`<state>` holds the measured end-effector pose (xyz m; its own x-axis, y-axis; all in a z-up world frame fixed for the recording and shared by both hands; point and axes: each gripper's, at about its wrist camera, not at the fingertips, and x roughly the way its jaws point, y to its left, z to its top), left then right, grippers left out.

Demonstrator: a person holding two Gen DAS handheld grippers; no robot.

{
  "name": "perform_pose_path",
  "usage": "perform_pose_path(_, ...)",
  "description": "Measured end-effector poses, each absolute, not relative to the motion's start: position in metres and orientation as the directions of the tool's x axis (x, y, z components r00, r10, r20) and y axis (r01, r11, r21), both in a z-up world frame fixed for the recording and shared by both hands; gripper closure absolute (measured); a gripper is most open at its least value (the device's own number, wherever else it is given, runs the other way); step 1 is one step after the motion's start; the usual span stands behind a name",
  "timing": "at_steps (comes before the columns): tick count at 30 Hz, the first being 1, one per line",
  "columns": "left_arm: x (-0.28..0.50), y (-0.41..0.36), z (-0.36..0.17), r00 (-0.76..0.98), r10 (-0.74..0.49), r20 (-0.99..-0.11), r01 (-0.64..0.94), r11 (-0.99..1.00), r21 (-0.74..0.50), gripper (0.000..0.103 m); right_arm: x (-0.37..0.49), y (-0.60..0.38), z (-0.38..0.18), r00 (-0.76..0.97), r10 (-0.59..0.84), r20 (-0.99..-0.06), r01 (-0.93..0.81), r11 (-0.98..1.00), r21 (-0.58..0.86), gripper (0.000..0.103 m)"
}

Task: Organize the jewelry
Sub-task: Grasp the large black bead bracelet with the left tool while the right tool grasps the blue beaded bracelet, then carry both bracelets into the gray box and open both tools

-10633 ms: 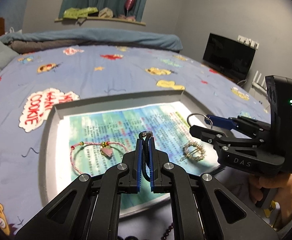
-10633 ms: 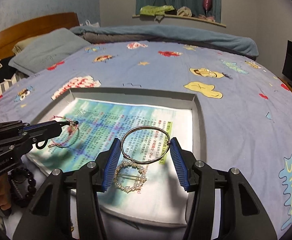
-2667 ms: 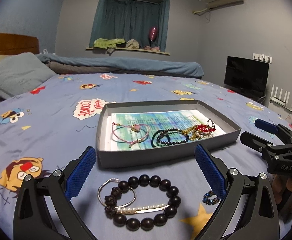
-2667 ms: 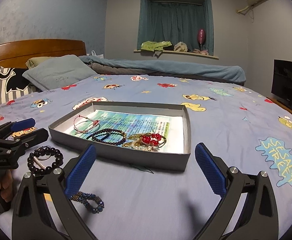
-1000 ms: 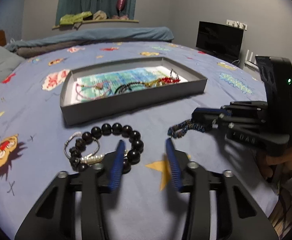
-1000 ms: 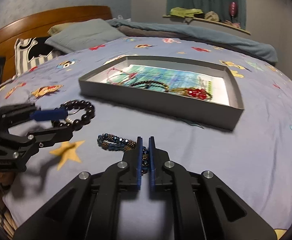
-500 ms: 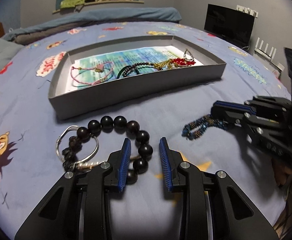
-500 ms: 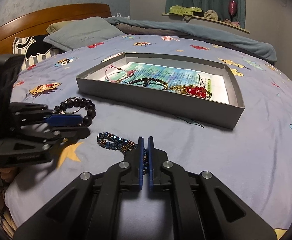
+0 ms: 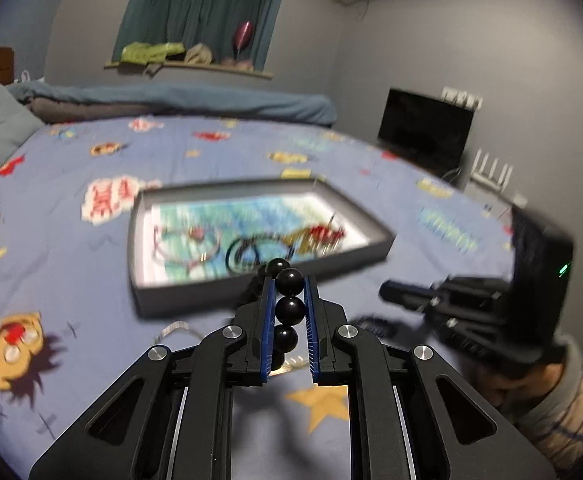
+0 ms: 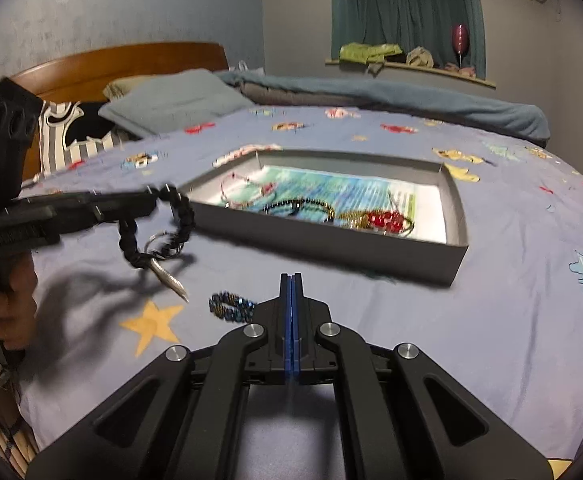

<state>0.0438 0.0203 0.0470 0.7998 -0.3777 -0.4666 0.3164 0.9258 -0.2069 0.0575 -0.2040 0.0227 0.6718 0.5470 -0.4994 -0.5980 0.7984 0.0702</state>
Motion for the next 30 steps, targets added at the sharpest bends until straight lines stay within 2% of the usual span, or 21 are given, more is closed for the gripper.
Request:
perform_pose_path(4,0.043,0.028,0.067,0.809,-0.411,-0.419,0.339,0.91,-0.239,0.088,0.058,-0.21,0.029,0.677,0.567,-0.469,-0.6,0.795,0.095,0.103)
perform_pose_path(8,0.044,0.03,0.077,0.814,-0.424,-0.396,0.347,0.903,-0.253,0.088,0.069,-0.208,0.021,0.629,0.566,-0.532,-0.599,0.79,0.131,0.101)
perform_pose_path(9,0.045,0.03,0.078,0.817,-0.419,-0.396,0.344,0.905,-0.248,0.088,0.07,-0.206,0.019,0.625,0.557,-0.547,-0.599,0.792,0.122,0.093)
perform_pose_path(10,0.047,0.032,0.079,0.819,-0.416,-0.395,0.341,0.906,-0.249,0.088,0.069,-0.203,0.018,0.62,0.552,-0.557,-0.603,0.79,0.111,0.072)
perform_pose_path(12,0.05,0.035,0.079,0.823,-0.409,-0.394,0.33,0.909,-0.254,0.088,0.067,-0.198,0.015,0.612,0.544,-0.574,-0.614,0.784,0.089,0.043)
perform_pose_path(15,0.051,0.041,0.075,0.825,-0.401,-0.398,0.314,0.911,-0.267,0.088,0.065,-0.191,0.01,0.608,0.518,-0.602,-0.618,0.784,0.052,0.043)
perform_pose_path(17,0.052,0.044,0.073,0.825,-0.397,-0.402,0.307,0.912,-0.271,0.088,0.068,-0.188,0.005,0.594,0.504,-0.627,-0.616,0.786,0.049,0.057)
perform_pose_path(19,0.053,0.045,0.072,0.825,-0.396,-0.403,0.303,0.912,-0.276,0.088,0.072,-0.186,0.0,0.574,0.502,-0.647,-0.62,0.783,0.058,0.081)
perform_pose_path(22,0.054,0.045,0.072,0.826,-0.395,-0.403,0.301,0.912,-0.277,0.088,0.071,-0.184,-0.002,0.554,0.513,-0.656,-0.638,0.768,0.062,0.087)
perform_pose_path(30,0.056,0.05,0.08,0.834,-0.392,-0.388,0.3,0.913,-0.277,0.088,0.061,-0.187,0.006,0.579,0.543,-0.609,-0.653,0.755,0.052,0.089)
